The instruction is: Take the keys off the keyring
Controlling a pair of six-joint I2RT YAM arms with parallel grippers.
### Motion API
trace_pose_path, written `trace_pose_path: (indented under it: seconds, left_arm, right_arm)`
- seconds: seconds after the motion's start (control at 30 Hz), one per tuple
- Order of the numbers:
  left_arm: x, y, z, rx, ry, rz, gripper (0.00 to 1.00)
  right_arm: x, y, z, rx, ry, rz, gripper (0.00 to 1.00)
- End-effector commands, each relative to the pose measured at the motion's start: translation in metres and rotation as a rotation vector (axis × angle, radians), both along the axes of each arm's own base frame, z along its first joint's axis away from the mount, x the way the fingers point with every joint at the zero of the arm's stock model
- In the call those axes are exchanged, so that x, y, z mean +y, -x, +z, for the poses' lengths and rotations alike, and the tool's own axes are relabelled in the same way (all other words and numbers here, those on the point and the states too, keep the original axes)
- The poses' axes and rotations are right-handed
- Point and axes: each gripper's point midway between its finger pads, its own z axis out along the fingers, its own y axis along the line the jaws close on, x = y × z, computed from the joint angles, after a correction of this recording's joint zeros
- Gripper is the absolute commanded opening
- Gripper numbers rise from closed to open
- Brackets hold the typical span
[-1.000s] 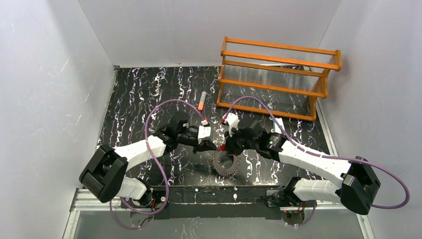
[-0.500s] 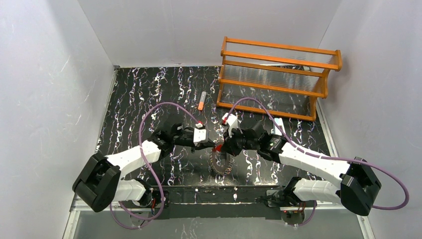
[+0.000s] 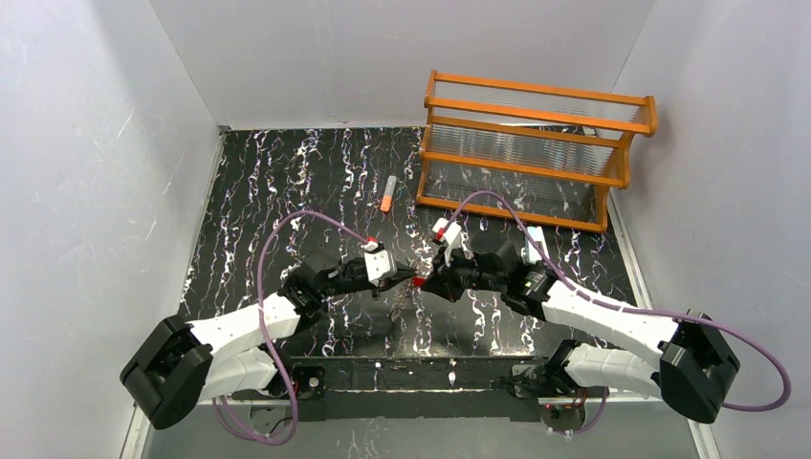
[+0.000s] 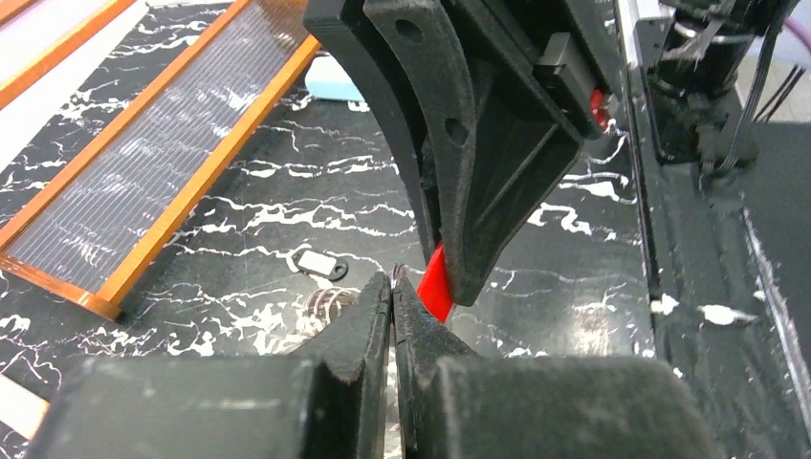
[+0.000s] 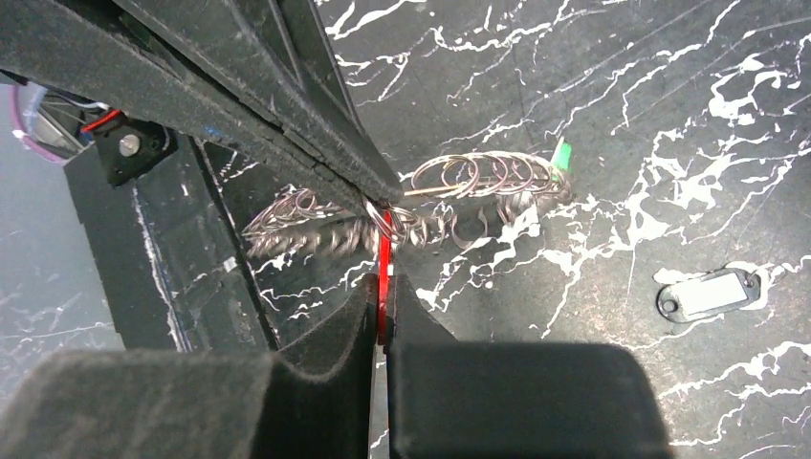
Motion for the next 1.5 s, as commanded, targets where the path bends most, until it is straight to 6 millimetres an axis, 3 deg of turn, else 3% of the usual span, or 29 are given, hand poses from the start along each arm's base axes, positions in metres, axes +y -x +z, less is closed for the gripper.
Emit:
trace_pose_path:
  seconds: [0.0,0.23,0.53,0.83,1.27,1.47]
  left_arm:
    - [-0.003,-0.004,0.055,-0.056,0.207,0.130,0.00]
    - [0.004,0.002,0.060,0.123,0.429,0.233,0.00]
    - [0.009,0.010,0.046,0.247,0.578,0.276,0.00]
    - [0.006,0.009,0.049,0.160,0.574,0.278,0.00]
    - [0.016,0.007,0.047,0.104,0.576,0.313,0.00]
    - [0.002,0.013,0.059,0.101,0.591,0.234,0.00]
  right_arm:
    - [0.004,0.006,0.029,-0.035,-0.123,0.045,0.01]
    - [-0.002,-0.003,0.060,-0.130,-0.308,0.006,0.01]
    - [-0.004,-0.003,0.026,-0.055,-0.318,0.006,0.01]
    - [0.005,0.014,0.007,0.070,-0.302,0.118,0.01]
    - [0.006,0.020,0.009,0.093,-0.270,0.174,0.01]
    - [0.011,0.018,0.013,0.092,-0.286,0.186,0.01]
